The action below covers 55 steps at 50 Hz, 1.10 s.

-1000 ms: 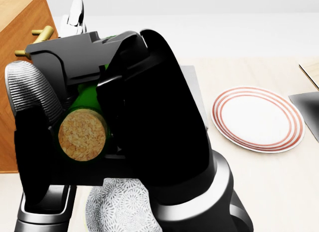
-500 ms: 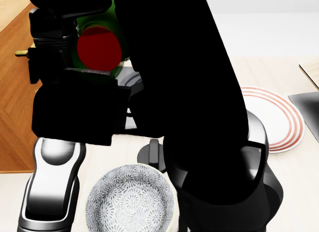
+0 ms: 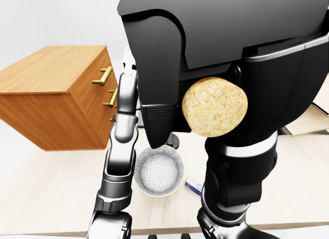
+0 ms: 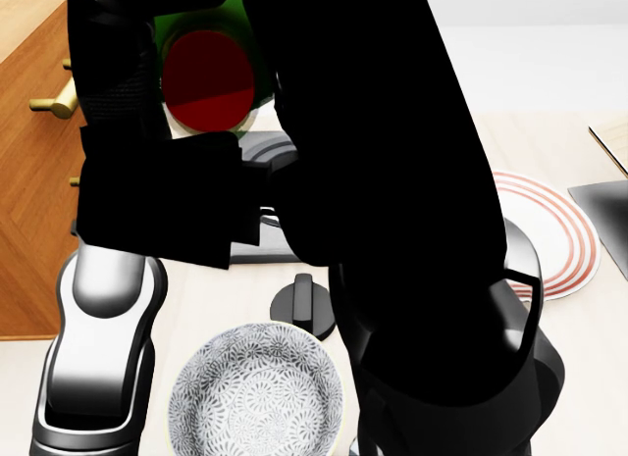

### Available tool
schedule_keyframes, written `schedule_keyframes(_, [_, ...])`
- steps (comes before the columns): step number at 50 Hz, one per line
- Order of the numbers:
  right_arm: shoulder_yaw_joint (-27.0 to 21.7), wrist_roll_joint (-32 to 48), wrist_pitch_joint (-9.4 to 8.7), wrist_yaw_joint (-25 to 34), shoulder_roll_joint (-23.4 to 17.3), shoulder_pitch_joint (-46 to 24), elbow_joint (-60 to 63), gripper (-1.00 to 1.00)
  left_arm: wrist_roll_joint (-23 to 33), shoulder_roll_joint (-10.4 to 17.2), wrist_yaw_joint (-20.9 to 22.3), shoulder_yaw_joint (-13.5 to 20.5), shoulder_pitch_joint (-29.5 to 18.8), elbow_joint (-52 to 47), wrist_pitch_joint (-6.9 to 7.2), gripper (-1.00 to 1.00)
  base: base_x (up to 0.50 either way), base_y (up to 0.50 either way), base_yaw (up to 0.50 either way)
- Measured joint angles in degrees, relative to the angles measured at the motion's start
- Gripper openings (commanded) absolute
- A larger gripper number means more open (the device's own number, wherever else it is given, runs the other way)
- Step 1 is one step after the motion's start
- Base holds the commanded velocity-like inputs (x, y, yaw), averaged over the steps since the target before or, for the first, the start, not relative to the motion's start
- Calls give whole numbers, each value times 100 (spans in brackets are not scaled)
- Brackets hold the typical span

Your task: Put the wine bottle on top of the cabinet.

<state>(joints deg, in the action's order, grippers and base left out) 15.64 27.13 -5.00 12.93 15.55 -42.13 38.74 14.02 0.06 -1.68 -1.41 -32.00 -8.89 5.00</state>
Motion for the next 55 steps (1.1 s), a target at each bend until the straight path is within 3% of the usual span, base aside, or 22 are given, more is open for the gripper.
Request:
schedule_keyframes(37, [324,229,0,50,247,500,-70,-100,-227,48,100,47,-292,-591,0,100,0,0,0])
schedule_keyframes(38, [323,237,0,56,253,502,-76,-100,-264,37,122,44,-290,-626,0,44,0,0,0])
schedule_keyframes(39, [321,246,0,65,258,500,-83,-100,-331,25,163,46,-278,-674,0,-90,0,0,0])
schedule_keyframes(51, [446,125,-1,346,358,465,-121,-100,-587,19,68,112,-124,-854,0,-90,0,0,0])
schedule_keyframes(55, [518,156,-1,375,355,452,-140,-100,-625,22,218,162,-83,-901,0,-91,0,0,0])
